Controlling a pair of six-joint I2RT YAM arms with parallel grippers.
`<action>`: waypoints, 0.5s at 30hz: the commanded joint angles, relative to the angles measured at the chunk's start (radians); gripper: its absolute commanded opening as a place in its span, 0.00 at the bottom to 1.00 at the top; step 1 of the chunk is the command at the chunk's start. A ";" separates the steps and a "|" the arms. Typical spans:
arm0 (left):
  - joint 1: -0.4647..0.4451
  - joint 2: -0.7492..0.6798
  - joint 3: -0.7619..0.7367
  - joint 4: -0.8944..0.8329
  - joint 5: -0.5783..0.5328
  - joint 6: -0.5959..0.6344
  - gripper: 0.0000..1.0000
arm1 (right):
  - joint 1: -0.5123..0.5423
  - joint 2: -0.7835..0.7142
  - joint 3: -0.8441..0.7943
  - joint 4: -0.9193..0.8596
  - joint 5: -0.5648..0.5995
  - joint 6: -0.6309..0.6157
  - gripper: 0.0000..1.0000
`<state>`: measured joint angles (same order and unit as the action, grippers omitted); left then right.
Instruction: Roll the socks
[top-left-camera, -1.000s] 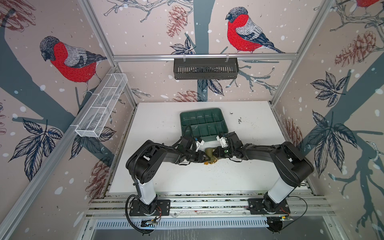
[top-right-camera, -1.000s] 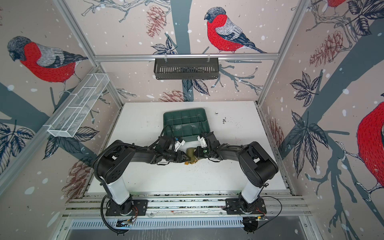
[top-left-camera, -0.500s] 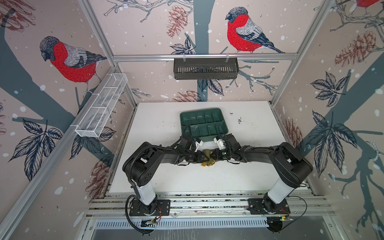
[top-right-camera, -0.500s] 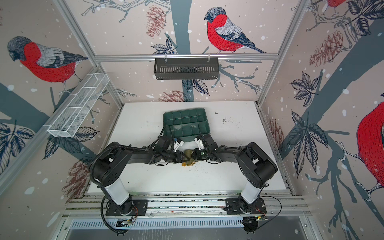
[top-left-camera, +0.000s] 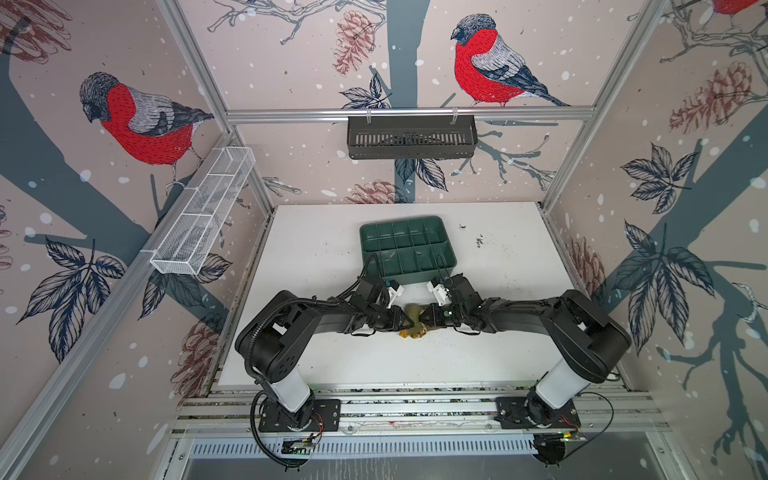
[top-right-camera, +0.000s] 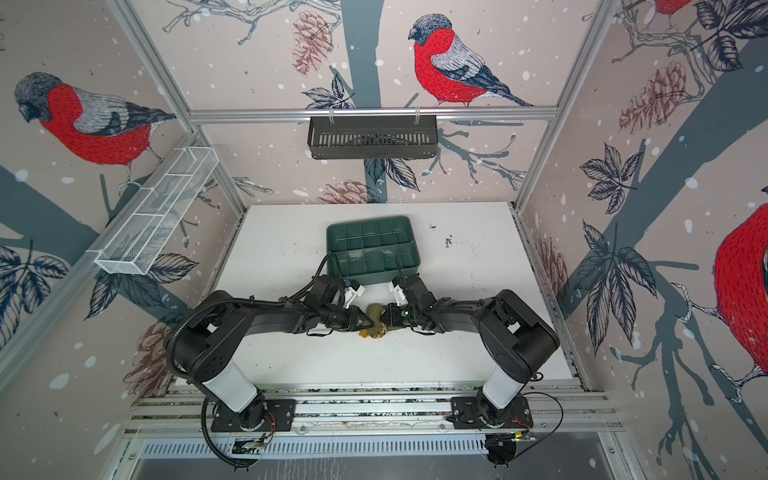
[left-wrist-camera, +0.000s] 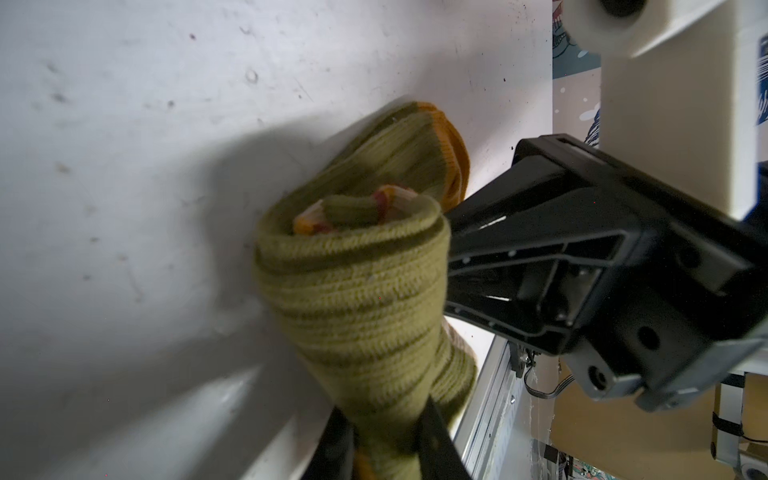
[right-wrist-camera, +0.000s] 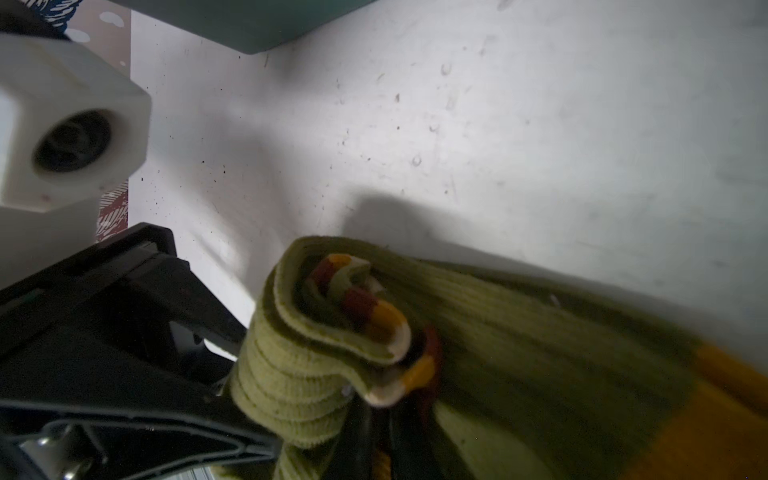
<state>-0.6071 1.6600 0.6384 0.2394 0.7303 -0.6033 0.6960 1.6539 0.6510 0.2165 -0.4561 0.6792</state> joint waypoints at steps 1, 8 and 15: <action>-0.009 -0.041 0.035 -0.082 -0.028 0.037 0.19 | 0.015 0.004 0.004 -0.072 0.023 0.013 0.13; -0.046 -0.038 0.166 -0.355 -0.163 0.140 0.13 | 0.019 -0.007 0.022 -0.105 0.053 -0.011 0.18; -0.078 0.028 0.222 -0.442 -0.241 0.161 0.11 | -0.003 -0.064 0.035 -0.164 0.068 -0.048 0.32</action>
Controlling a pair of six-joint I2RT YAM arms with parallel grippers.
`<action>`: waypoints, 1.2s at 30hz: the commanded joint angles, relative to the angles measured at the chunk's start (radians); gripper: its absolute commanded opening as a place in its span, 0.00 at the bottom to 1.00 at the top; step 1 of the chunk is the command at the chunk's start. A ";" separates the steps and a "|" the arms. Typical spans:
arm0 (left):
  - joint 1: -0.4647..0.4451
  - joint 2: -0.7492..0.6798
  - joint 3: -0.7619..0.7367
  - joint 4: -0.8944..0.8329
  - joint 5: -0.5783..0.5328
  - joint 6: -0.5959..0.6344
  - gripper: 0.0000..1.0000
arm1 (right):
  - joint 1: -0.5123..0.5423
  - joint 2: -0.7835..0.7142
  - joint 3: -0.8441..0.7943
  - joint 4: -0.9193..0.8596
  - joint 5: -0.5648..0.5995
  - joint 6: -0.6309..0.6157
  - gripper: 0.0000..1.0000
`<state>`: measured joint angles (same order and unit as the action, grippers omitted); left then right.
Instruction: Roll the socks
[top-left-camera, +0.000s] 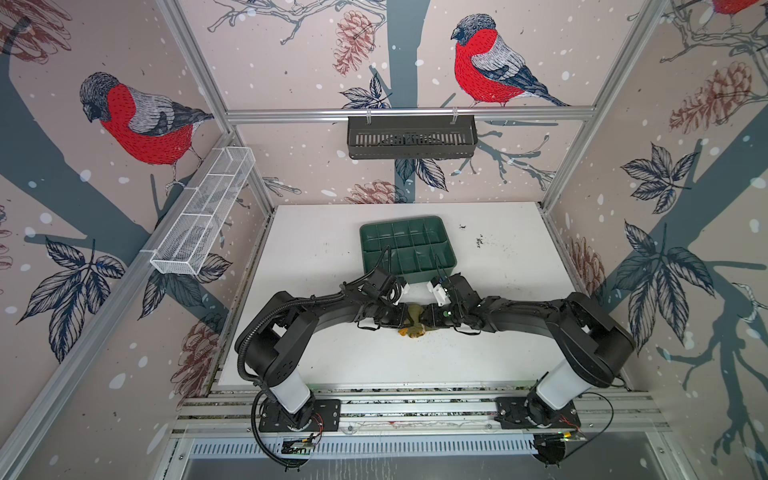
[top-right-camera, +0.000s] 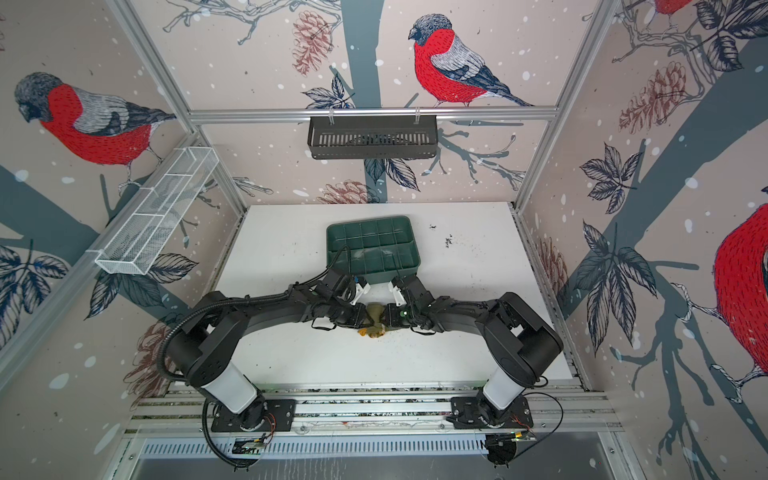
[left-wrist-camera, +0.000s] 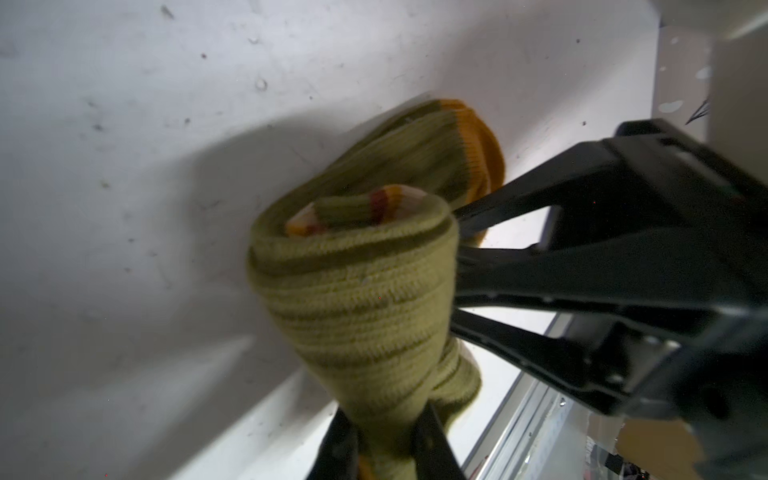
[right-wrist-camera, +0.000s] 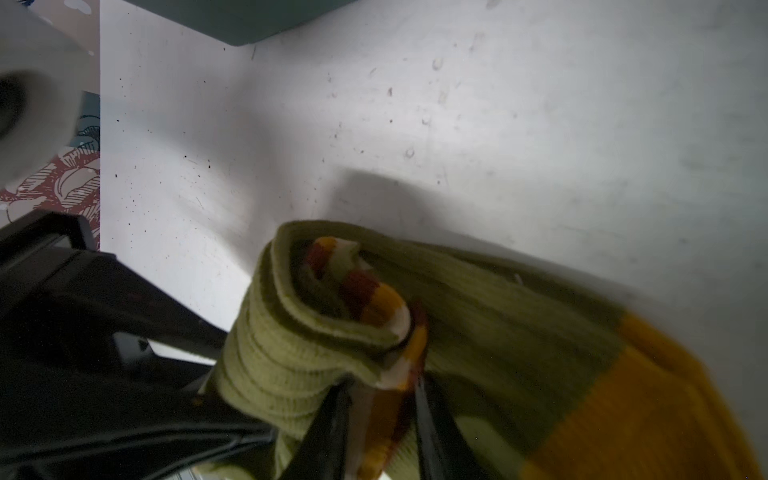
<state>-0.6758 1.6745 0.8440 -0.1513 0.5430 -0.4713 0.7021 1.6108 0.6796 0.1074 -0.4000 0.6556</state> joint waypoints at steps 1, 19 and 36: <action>-0.012 0.017 0.022 -0.060 -0.062 0.031 0.11 | -0.017 -0.036 0.004 -0.063 0.013 -0.027 0.33; -0.019 0.021 0.046 -0.084 -0.077 0.045 0.11 | -0.150 -0.139 -0.061 -0.160 0.151 -0.047 0.40; -0.018 0.032 0.040 -0.036 -0.064 0.030 0.10 | -0.170 -0.111 -0.096 -0.066 0.023 -0.047 0.37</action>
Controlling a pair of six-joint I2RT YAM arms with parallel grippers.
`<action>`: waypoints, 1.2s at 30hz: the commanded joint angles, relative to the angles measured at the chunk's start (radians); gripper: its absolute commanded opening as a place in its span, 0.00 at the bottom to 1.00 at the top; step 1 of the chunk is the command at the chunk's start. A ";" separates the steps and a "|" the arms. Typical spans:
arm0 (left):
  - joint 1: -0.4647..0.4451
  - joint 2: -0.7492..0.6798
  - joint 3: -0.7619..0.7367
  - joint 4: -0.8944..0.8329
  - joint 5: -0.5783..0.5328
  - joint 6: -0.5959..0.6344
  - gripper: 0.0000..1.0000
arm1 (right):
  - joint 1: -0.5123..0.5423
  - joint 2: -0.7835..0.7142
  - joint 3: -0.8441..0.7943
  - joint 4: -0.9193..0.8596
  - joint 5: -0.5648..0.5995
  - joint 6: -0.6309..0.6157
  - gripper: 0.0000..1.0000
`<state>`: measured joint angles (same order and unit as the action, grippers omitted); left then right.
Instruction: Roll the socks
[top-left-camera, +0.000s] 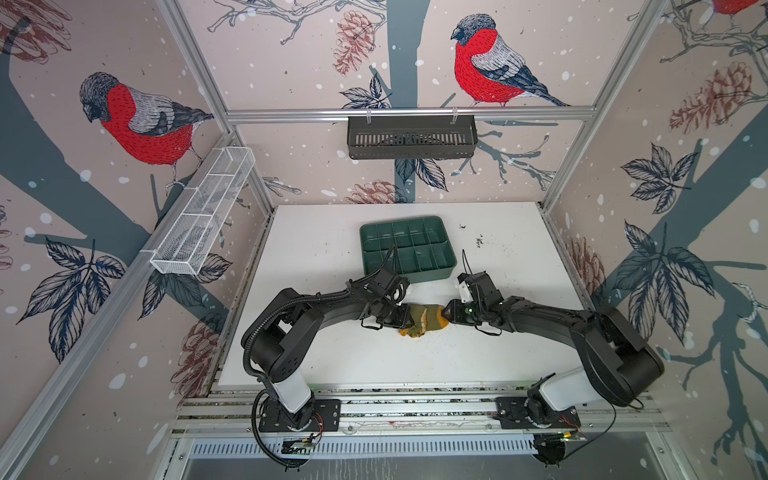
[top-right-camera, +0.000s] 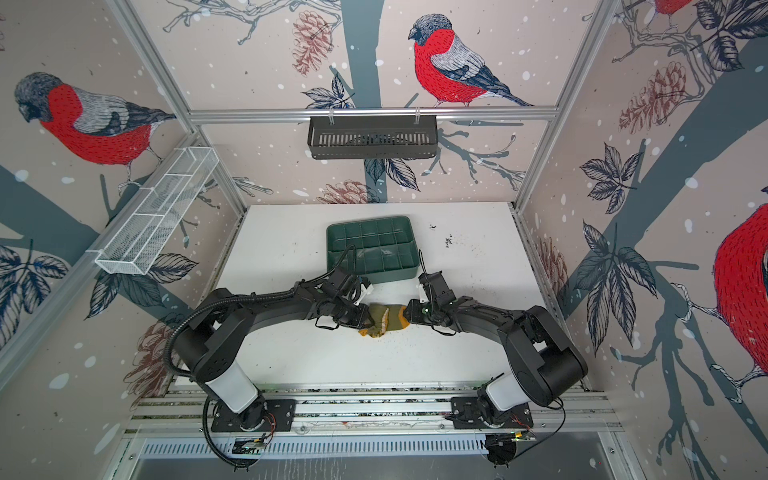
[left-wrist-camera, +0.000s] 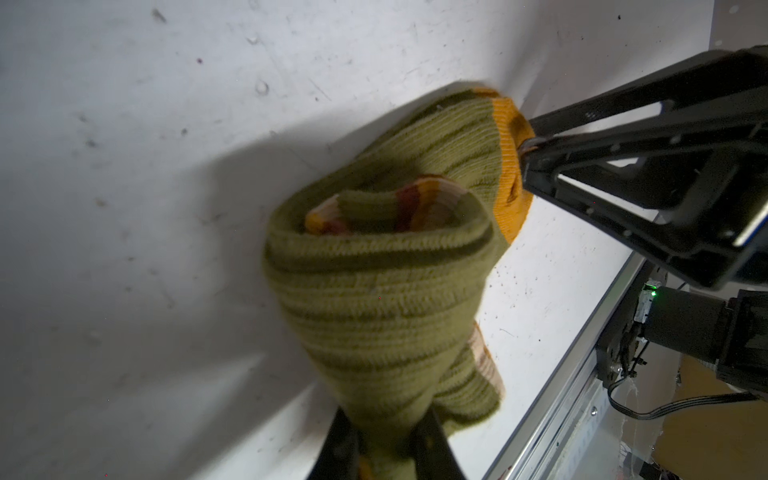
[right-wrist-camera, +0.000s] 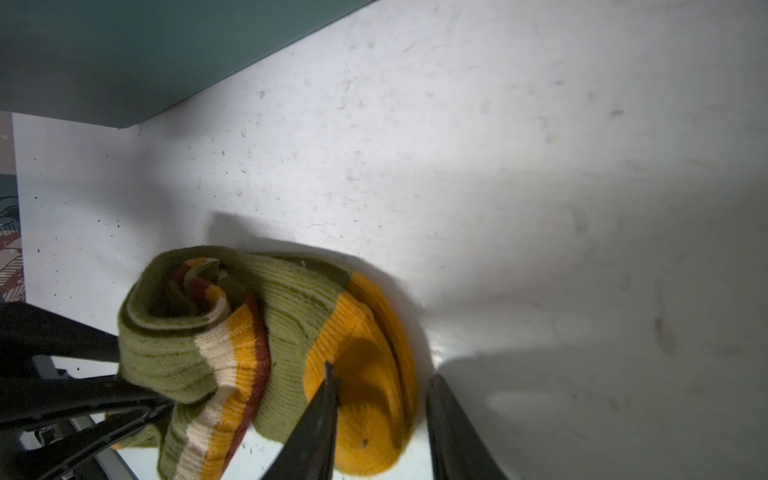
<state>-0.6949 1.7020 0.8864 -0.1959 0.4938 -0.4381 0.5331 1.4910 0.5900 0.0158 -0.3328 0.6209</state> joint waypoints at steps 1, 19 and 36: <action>0.003 0.004 -0.002 0.010 -0.015 -0.004 0.10 | -0.001 0.013 -0.007 0.030 -0.049 -0.010 0.34; 0.034 -0.051 0.001 0.027 -0.062 -0.041 0.10 | 0.008 0.006 -0.021 -0.007 -0.015 -0.015 0.00; -0.032 0.024 0.106 -0.111 -0.214 -0.020 0.09 | 0.018 0.003 -0.021 0.004 -0.023 -0.007 0.01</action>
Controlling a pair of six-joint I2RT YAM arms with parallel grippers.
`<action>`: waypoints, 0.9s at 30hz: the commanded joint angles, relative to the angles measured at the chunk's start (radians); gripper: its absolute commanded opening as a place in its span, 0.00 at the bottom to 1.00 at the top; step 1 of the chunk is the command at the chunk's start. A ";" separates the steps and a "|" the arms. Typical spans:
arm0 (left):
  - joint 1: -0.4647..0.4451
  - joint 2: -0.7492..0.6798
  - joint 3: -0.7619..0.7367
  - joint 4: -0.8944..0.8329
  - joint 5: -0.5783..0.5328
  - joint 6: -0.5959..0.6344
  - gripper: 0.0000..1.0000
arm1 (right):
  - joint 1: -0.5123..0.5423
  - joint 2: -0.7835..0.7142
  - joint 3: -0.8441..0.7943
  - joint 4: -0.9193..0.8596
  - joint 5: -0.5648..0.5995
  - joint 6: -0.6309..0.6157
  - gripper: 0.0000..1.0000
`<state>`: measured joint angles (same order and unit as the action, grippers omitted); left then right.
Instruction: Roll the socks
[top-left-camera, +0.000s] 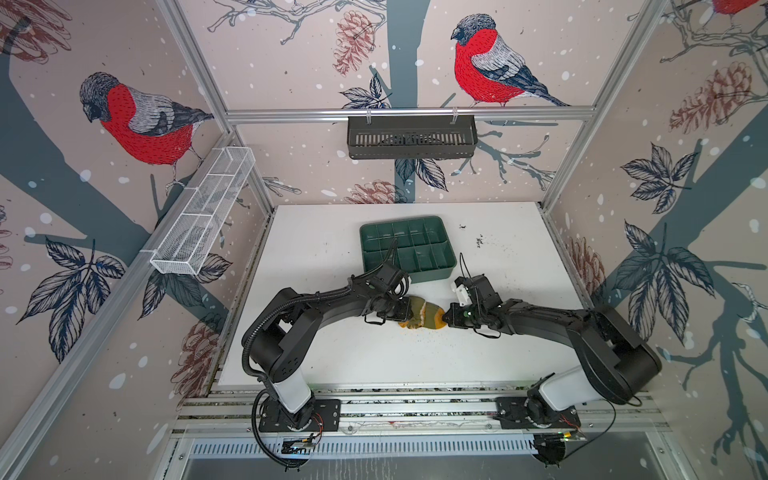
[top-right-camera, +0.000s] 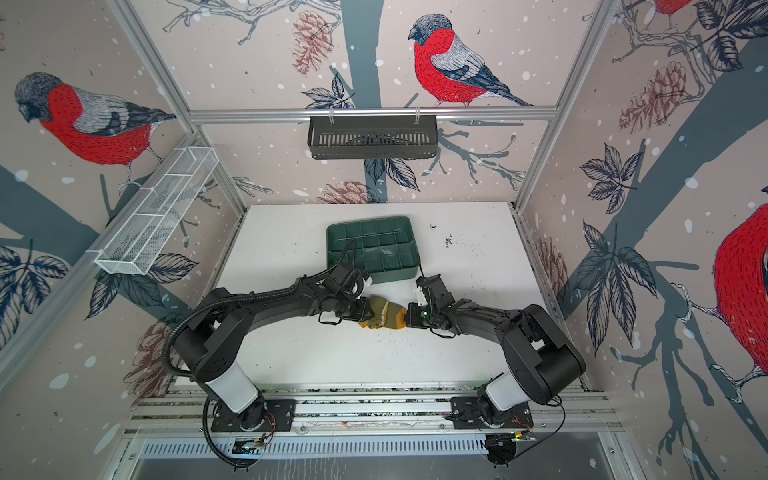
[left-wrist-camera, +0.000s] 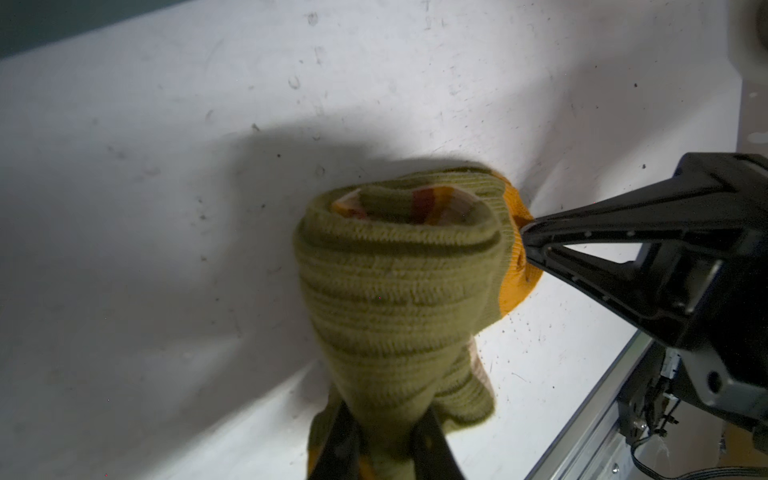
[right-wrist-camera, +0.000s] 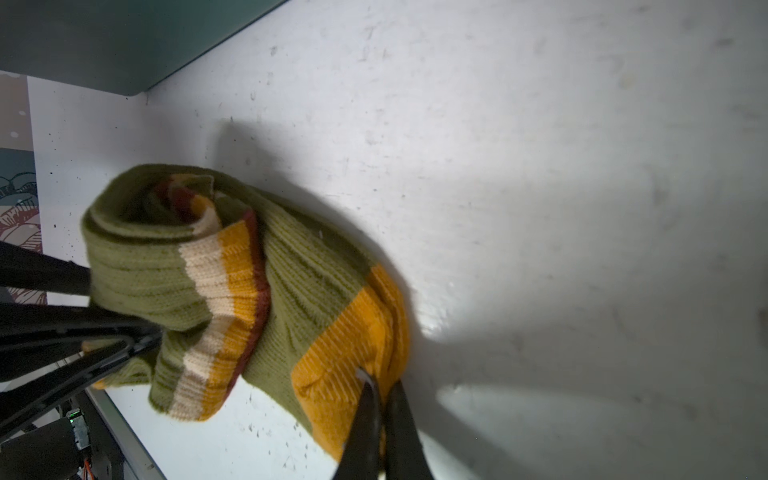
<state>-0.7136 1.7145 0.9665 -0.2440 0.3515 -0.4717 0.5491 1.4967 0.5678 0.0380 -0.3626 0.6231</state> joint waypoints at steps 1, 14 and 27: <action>-0.020 0.018 0.026 -0.080 -0.083 0.018 0.09 | 0.002 -0.002 0.000 -0.016 0.006 -0.010 0.03; -0.070 0.048 0.154 -0.231 -0.192 0.042 0.08 | 0.009 -0.136 0.044 -0.057 0.044 -0.022 0.24; -0.086 0.083 0.201 -0.260 -0.194 0.036 0.08 | 0.096 -0.018 0.033 0.180 -0.069 0.079 0.08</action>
<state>-0.7956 1.7939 1.1591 -0.4793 0.1577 -0.4374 0.6369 1.4570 0.5995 0.1181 -0.4034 0.6624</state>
